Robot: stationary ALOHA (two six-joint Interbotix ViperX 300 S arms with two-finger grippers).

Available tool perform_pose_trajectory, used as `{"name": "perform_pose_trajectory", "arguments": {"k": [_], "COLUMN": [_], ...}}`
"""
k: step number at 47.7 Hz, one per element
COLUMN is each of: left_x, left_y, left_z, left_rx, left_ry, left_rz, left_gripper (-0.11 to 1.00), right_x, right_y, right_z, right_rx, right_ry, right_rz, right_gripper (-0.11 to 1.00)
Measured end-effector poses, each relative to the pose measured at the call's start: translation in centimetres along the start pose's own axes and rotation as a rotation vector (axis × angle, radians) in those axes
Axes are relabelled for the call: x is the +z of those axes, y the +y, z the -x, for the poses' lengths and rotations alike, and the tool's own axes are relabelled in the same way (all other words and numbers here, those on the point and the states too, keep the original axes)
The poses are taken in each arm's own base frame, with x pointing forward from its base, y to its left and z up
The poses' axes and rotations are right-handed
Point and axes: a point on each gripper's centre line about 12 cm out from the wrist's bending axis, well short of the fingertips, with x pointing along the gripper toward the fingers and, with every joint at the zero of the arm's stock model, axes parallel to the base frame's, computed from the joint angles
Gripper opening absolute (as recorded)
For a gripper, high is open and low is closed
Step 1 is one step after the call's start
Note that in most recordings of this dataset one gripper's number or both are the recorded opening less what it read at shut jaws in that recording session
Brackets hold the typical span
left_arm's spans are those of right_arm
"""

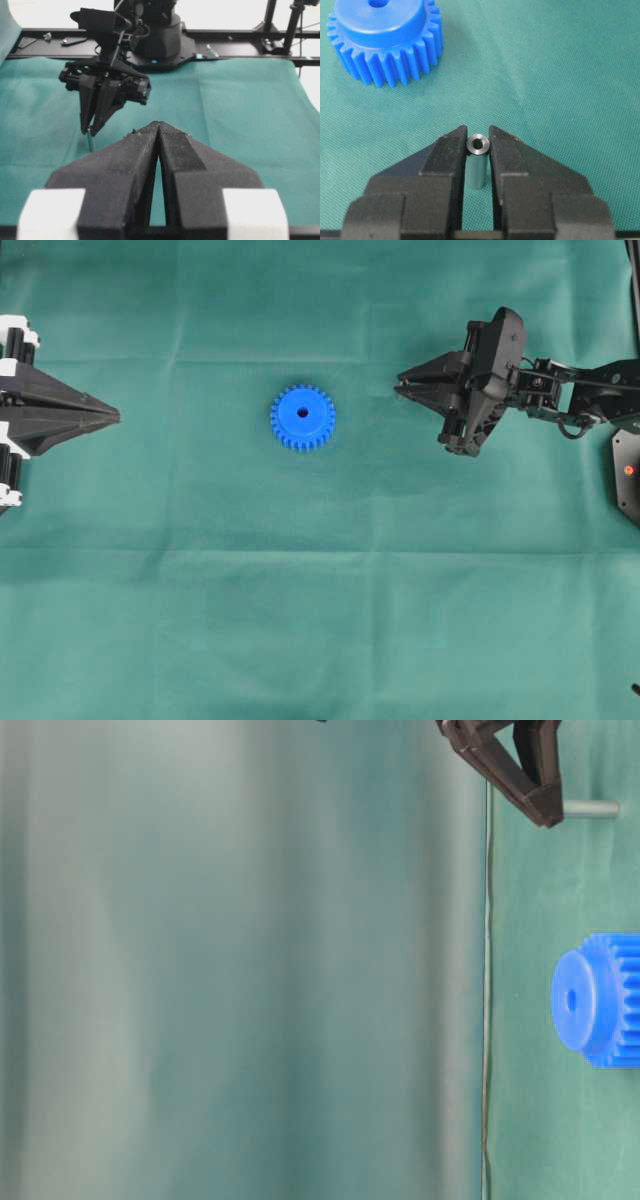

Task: Insert the shaft placed at a random location into the center hole of the medium gear at another random location.
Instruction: 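Close the right gripper on the silver shaft and lift it, then carry the shaft with the right gripper left over the blue gear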

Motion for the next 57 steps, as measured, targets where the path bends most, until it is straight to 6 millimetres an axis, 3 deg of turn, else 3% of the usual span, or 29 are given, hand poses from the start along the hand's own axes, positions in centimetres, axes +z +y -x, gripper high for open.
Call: {"name": "perform_pose_trajectory", "arguments": {"k": [24,57], "left_x": [0.0,-0.1], "left_y": [0.0,0.0], "left_z": [0.0,0.0], "left_rx": [0.002,0.002], "left_ry": [0.000,0.003], "left_rz": [0.000,0.002], "left_gripper": [0.00,0.00], "right_x": [5.2,6.4], "right_y": [-0.1,0.7], "right_z": [1.8,1.3], "right_rx": [0.008,0.032], "right_ry": [-0.017,-0.026], "right_rz": [-0.005,0.006], "right_gripper": [0.14,0.14]}}
